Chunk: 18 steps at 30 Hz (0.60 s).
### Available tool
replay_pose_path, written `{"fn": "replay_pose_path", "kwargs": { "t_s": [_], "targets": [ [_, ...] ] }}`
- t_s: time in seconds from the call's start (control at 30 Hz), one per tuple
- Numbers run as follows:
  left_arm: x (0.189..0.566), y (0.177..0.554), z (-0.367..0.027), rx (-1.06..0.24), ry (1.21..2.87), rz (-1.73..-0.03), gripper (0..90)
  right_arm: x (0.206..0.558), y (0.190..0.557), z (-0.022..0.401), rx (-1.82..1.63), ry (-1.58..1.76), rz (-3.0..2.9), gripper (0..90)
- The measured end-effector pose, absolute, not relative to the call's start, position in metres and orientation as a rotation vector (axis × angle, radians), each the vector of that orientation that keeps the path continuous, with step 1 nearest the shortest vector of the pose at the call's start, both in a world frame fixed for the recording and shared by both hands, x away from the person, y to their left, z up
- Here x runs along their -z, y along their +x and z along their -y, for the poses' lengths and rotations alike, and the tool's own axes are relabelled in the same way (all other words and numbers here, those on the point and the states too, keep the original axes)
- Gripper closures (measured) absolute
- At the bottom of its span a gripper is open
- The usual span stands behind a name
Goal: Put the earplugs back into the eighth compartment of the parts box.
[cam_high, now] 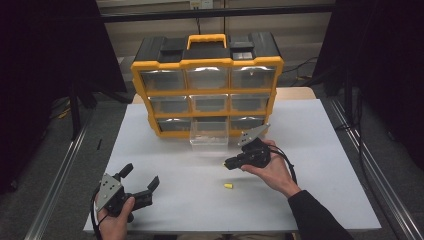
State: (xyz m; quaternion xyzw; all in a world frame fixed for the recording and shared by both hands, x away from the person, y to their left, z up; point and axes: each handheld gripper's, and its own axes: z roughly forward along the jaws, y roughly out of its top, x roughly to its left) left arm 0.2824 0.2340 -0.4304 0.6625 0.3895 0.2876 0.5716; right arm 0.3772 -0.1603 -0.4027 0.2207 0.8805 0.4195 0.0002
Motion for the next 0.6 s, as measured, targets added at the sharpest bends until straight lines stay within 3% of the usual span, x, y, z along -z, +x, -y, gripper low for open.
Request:
{"fn": "replay_pose_path", "kwargs": {
  "t_s": [0.6],
  "targets": [
    [0.431,0.283,-0.235,-0.674,1.552,-0.915,2.5,0.378,0.376,0.17,-1.467,0.671,-2.653,82.4]
  ]
}}
